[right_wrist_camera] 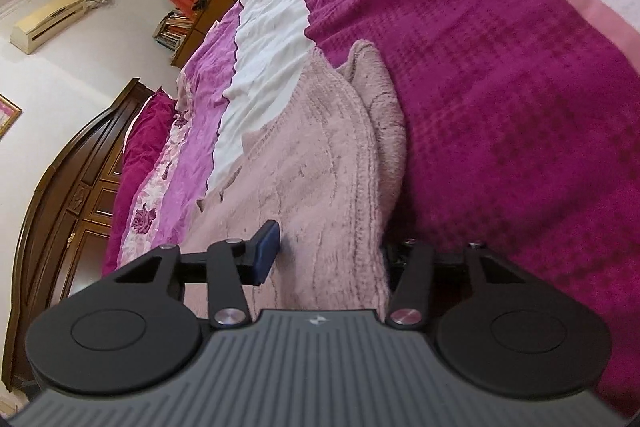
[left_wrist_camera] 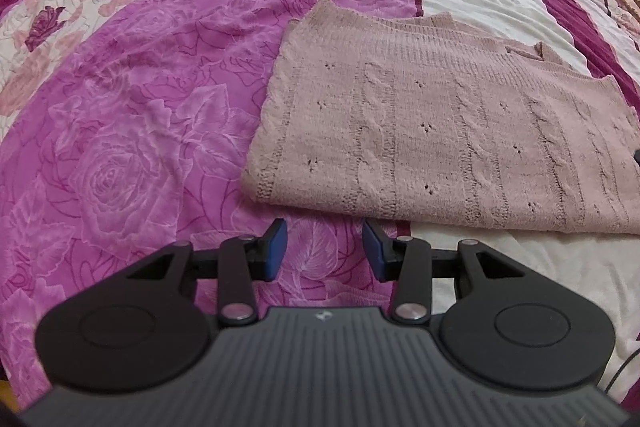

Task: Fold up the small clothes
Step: 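Reach the right tool to the cardigan's folded side and grasp it, then fold the gripped side over the cardigan with the right tool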

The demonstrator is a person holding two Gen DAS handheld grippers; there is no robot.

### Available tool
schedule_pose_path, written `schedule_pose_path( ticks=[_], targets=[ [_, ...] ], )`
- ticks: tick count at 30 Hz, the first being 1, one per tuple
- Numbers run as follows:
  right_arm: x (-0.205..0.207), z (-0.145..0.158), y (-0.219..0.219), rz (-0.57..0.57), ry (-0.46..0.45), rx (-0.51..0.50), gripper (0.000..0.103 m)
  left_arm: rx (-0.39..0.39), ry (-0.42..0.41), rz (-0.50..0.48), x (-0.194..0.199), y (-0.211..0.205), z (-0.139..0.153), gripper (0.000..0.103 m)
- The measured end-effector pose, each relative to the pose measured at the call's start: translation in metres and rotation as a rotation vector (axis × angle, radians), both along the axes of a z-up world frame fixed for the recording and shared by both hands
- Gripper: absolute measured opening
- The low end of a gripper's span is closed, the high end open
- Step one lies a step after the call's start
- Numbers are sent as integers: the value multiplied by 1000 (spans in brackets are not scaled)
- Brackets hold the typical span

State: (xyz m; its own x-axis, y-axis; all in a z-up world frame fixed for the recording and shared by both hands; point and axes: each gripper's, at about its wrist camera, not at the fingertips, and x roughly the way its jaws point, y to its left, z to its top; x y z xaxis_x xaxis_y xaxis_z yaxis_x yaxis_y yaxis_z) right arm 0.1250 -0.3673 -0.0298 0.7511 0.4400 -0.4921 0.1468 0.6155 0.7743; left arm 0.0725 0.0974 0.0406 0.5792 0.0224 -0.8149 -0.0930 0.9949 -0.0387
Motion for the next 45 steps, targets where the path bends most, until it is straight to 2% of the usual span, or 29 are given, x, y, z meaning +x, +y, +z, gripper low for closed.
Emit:
schedule_pose_path(
  ticks=[1,4,7,18,24,31,38,45],
  targets=[
    [2,0,2,0,-3,-1,56,-2,0,-3,0,0,0,43],
    [6,3,10,-6,-16,-22,32,4,1,-9,0,0,1,43],
    [2,7,10,-28,-61,6,28,7,-6,-9,-2,1,3,43],
    [1,58,37,11,-173,-32,27,9,-39,10,-13,21,18,43],
    [-2,91,66,33,-210,-99,26,19,-60,23,-17,39,28,43],
    [-1,128,106,79,-252,-91,25,25,-85,42,-22,59,38,43],
    [4,154,155,112,-253,-113,25,7,-108,52,-23,75,41,43],
    [23,156,218,142,-197,-169,25,-13,-120,80,-28,98,37,43]
  ],
)
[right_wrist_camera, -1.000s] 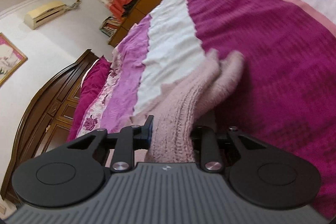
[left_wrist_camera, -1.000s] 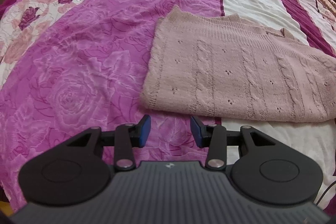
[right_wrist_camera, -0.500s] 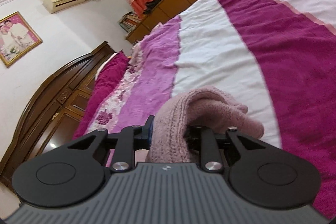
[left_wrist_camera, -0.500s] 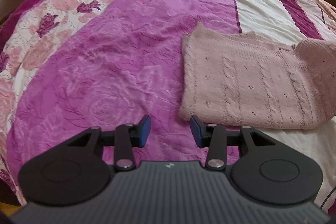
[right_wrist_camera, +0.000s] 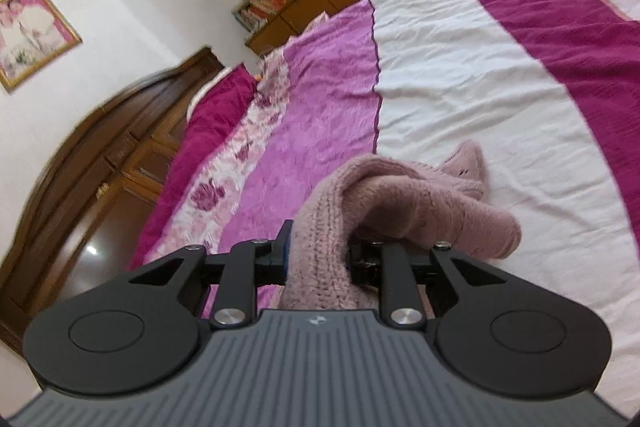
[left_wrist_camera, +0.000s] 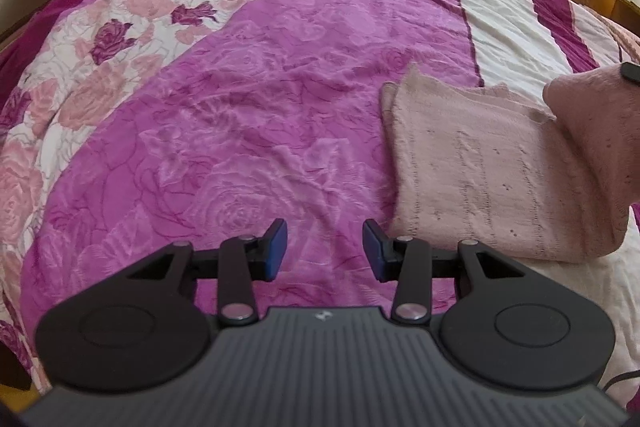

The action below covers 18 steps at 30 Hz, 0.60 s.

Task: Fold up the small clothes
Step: 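Fold the gripped side over the cardigan with the right tool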

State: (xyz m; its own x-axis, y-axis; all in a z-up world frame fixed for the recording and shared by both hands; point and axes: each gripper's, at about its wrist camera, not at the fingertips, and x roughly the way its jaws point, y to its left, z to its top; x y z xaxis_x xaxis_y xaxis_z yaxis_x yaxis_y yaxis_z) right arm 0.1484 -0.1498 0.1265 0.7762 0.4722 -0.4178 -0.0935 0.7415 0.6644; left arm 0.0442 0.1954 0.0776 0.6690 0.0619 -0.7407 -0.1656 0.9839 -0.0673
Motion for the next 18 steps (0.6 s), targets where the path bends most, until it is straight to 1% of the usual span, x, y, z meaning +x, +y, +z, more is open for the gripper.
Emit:
schedule_pose_path(
  ticks=[3,7,11,15,16,17,18],
  targets=[
    [8,-3,34,38,25,-39,25,-8,-2,20,-3,13,-2,43],
    [20,-13,82,92,59,-116,24,-22,-5,47,-8,29,-5,43],
    [33,-35,125,120,116,-197,24,-33,-5,65,-12,39,-8,43],
    [43,-62,154,142,162,-268,26,-41,-4,68,-16,43,-12,43],
    [43,-67,158,143,169,-276,30,-42,-3,66,-16,43,-12,43],
    [43,-70,161,144,166,-276,37,-42,-3,64,-17,43,-13,43],
    [41,-70,165,148,154,-280,41,-41,-3,61,-17,43,-13,44]
  ],
)
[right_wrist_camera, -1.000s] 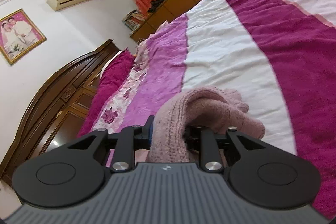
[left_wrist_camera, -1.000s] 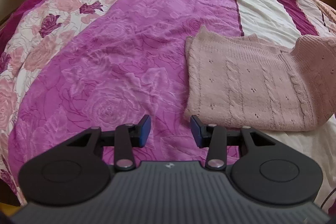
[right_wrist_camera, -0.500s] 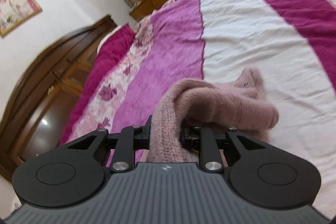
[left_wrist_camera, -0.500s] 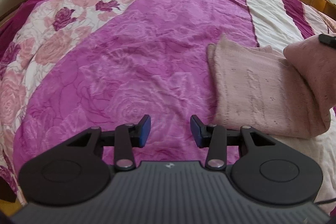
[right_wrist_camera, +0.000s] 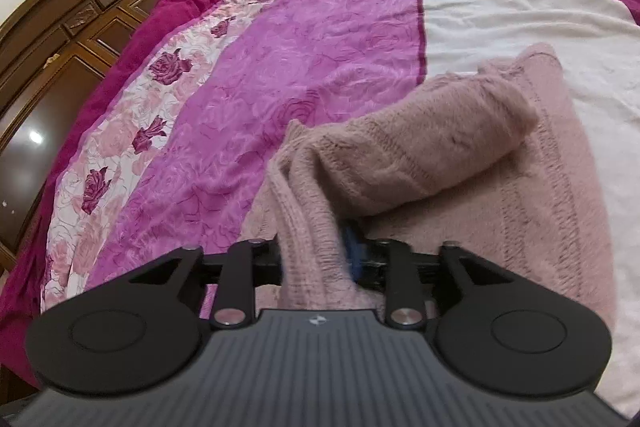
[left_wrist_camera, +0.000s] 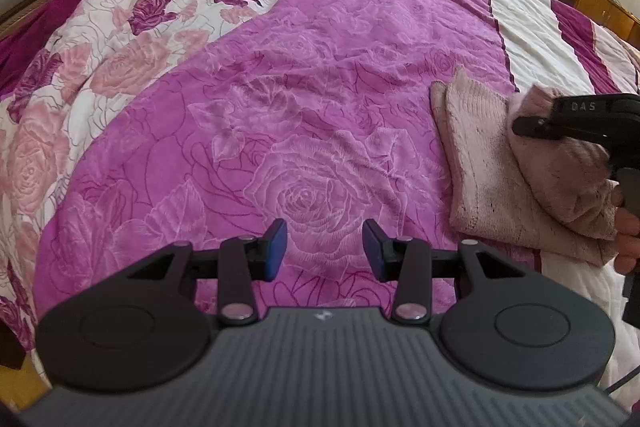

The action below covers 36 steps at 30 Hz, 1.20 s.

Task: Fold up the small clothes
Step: 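Fold the gripped side over the cardigan with the right tool, then open the right tool to release the folded side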

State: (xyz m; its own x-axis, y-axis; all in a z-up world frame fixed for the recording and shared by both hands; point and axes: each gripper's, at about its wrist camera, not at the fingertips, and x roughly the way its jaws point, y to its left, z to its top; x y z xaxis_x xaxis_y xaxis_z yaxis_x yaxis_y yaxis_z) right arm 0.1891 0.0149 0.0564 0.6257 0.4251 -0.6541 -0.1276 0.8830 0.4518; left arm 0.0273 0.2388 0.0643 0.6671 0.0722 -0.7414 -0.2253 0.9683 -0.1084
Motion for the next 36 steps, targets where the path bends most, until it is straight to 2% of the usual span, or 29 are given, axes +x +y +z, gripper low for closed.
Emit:
schedule_pose_path(
  ticks=[2,8,14,22,25,28,31,36],
  targets=[
    [-3,2,4,35,-23,-2,56,3,0,-5,0,-1,0,43],
    [-28,20,0,122,-79,-12,60,1,-22,-23,1,-6,5,43],
    [-69,34,-33,118,-138,28,65,0,-50,-68,5,-20,16,44],
    [-111,49,-93,7,-225,36,67,-18,-97,-145,20,-49,37,44],
    [-114,45,-114,-43,-221,42,67,-2,-108,-186,30,-65,46,46],
    [-114,38,-134,-96,-201,62,67,30,-128,-220,39,-81,52,58],
    [-113,32,-149,-133,-192,78,67,59,-135,-260,49,-97,54,58],
    [-109,23,-159,-170,-176,87,67,65,-114,-306,72,-116,48,59]
  ],
)
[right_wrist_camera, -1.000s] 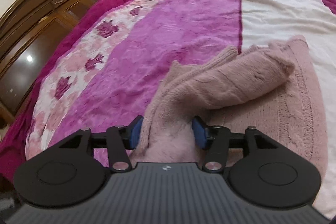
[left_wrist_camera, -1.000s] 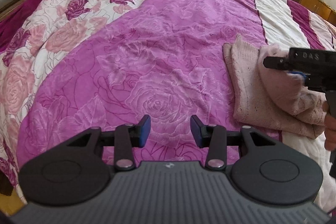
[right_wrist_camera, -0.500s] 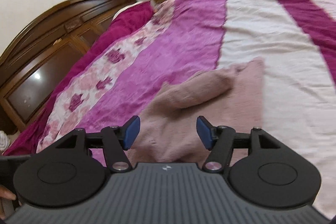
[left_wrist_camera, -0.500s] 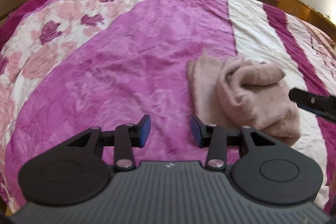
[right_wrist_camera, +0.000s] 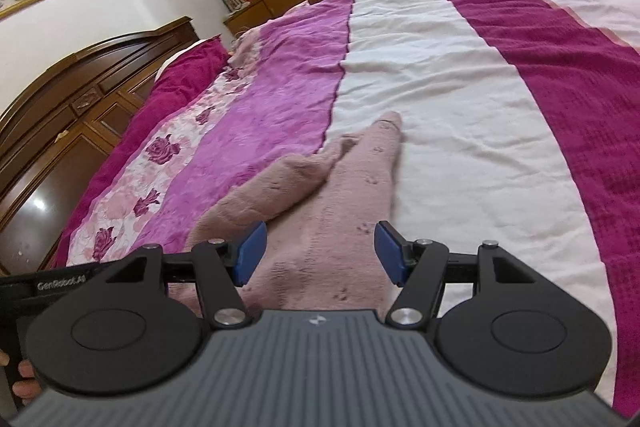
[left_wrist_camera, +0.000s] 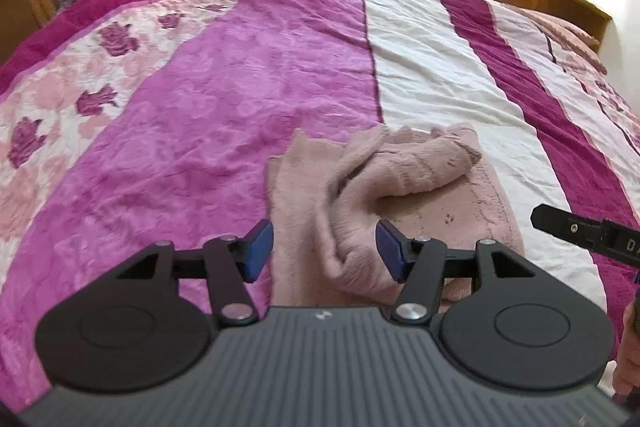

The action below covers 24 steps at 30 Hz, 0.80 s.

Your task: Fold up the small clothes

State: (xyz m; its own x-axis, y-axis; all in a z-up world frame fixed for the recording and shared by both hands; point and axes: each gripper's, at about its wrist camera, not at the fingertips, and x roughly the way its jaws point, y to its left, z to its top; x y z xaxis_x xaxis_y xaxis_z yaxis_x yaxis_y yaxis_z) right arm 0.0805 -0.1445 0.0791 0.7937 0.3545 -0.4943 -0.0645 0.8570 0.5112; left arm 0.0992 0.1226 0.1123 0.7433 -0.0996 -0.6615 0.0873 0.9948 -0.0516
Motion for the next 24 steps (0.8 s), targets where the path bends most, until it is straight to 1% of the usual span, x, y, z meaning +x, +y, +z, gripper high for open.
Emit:
schedule_pose_path(
  ticks=[2,3,6,9,11,14,17,19,20,21,22,23,24],
  targets=[
    [1,-5,-4,-10,10,12,67,25,6,-18,9,-7,-5,66],
    [1,-7,-6,-13,15,18,67,45,13,-47,17,-11,-8,70],
    [3,-14,-10,-21,27,34,67,122,29,-112,39,-24,-19,70],
    [4,-19,-12,-24,34,40,67,145,65,-168,59,-32,-32,70],
    [5,-22,-14,-25,40,46,67,140,75,-176,70,-32,-39,70],
    [7,-29,-15,-26,50,50,67,123,44,-169,80,-30,-47,70],
    [11,-36,-16,-28,64,54,67,61,10,-173,85,-25,-53,70],
    [12,-40,-17,-31,73,58,67,32,-9,-176,86,-23,-56,67],
    [13,-42,-17,-33,77,61,67,20,-24,-180,85,-22,-58,65],
    [14,-44,-18,-35,80,64,67,5,-36,-185,84,-20,-60,57],
    [15,-45,-19,-38,81,68,67,-7,-38,-185,84,-20,-61,40],
    [16,-46,-19,-39,81,73,67,-25,-34,-178,85,-18,-63,30],
    [17,-47,-20,-41,81,77,67,-44,-32,-166,85,-16,-64,23]
  ],
)
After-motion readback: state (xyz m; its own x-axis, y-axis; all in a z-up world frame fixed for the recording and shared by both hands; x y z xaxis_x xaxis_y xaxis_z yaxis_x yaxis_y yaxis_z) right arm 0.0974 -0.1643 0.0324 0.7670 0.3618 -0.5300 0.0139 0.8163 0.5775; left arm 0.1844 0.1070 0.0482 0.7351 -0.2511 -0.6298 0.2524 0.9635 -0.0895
